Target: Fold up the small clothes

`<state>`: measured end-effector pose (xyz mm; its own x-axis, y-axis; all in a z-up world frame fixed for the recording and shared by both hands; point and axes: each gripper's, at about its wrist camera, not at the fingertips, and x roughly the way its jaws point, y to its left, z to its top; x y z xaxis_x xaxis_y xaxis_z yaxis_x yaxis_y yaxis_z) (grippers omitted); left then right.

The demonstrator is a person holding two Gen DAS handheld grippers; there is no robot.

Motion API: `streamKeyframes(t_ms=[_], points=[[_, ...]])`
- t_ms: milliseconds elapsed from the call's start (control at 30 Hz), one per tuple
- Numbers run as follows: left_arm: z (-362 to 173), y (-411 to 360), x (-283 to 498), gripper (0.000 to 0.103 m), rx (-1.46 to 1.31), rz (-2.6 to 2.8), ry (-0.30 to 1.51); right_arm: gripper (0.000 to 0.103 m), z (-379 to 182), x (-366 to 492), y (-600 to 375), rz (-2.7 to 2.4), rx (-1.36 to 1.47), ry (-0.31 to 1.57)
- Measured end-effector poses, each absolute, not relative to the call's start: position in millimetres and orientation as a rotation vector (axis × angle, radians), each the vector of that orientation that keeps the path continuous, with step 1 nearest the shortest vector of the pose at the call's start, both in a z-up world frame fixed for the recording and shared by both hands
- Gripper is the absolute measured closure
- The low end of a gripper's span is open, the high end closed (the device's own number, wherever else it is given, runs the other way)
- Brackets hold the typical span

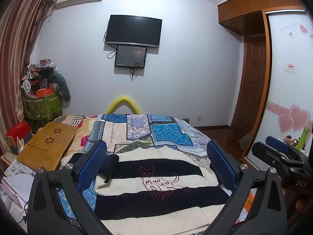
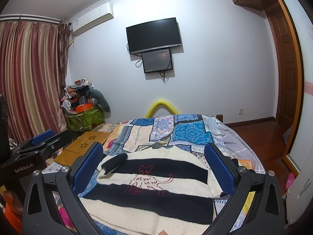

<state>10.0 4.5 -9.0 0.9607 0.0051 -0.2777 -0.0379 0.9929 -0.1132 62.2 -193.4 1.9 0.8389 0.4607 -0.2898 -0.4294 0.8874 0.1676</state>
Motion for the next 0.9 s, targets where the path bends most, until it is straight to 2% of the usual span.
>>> streamKeyframes(t_ms=[900], points=[[-5.9,0.9,6.3,0.000,-0.110,0.018,0.283,0.000,2.6,65.0,-194.7,0.472,0.100,0.333]])
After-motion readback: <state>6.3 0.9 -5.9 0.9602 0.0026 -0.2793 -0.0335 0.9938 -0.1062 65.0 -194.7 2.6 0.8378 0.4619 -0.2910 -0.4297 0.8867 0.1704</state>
